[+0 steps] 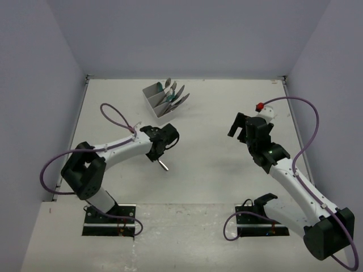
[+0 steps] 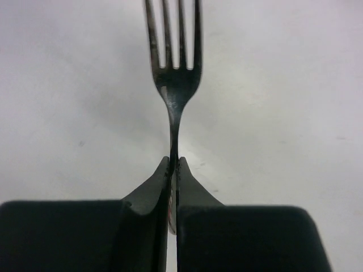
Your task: Sort the eating utensils into containers
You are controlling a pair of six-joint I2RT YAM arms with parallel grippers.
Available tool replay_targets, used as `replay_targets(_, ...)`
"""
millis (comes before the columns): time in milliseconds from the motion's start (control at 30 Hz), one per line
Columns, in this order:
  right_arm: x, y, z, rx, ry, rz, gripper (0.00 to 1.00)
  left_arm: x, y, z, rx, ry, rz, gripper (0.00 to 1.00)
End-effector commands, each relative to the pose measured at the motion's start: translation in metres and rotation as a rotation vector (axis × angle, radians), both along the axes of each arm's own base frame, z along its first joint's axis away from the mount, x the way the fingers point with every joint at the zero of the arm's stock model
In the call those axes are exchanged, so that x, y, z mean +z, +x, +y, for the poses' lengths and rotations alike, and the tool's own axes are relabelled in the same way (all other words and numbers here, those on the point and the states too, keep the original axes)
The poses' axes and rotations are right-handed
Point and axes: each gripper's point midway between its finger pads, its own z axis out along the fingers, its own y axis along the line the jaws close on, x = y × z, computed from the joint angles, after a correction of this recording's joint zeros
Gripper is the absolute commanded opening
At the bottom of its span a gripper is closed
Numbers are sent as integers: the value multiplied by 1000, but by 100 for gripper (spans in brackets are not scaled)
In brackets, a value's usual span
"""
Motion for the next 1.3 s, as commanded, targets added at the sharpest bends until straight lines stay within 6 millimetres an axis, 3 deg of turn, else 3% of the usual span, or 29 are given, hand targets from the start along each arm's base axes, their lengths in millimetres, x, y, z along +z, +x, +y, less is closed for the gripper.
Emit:
replay_targets(0, 6, 1, -8, -38, -9, -34, 99, 101, 77, -1, -246, 156, -420, 0)
replay_targets(67, 5, 2, -9, -39, -20, -37, 99, 141, 111, -18, -467, 264, -576, 0)
replay_targets(133, 6, 3, -12, -51, -36, -42, 99, 180, 129, -16, -537, 370, -698, 0)
replay_targets(167, 6, 3, -14, -56, -44, -45, 99, 215, 143, -18, -566, 463, -832, 0)
replay_targets(233, 6, 4, -18, -71, -67, -45, 99, 251, 160, -21, -594, 485, -1007, 0)
replay_targets(333, 4, 8, -22, -87, -96, -38, 99, 271, 193, -30, -788, 557, -1086, 0)
replay_targets(367, 4, 8, -26, -107, -114, -38, 99, 264, 209, -31, -875, 579, -1082, 0)
replay_targets(533, -10, 12, -36, -148, -192, 8, 99, 270, 247, -26, -1065, 668, -1153, 0)
replay_targets(567, -13, 12, -38, -160, -201, 16, 99, 262, 257, -26, -1132, 680, -1146, 0)
replay_targets(700, -23, 15, -32, -147, -186, 46, 99, 255, 275, -26, -1230, 679, -1200, 0)
replay_targets(833, -16, 21, -30, -147, -177, 35, 99, 234, 295, -33, -1284, 636, -1197, 0)
replay_targets(1067, -7, 29, -35, -171, -188, 23, 99, 211, 296, -40, -1285, 530, -1195, 0)
replay_targets(1267, -8, 34, -35, -186, -152, 17, 99, 172, 289, -31, -1282, 519, -1101, 0)
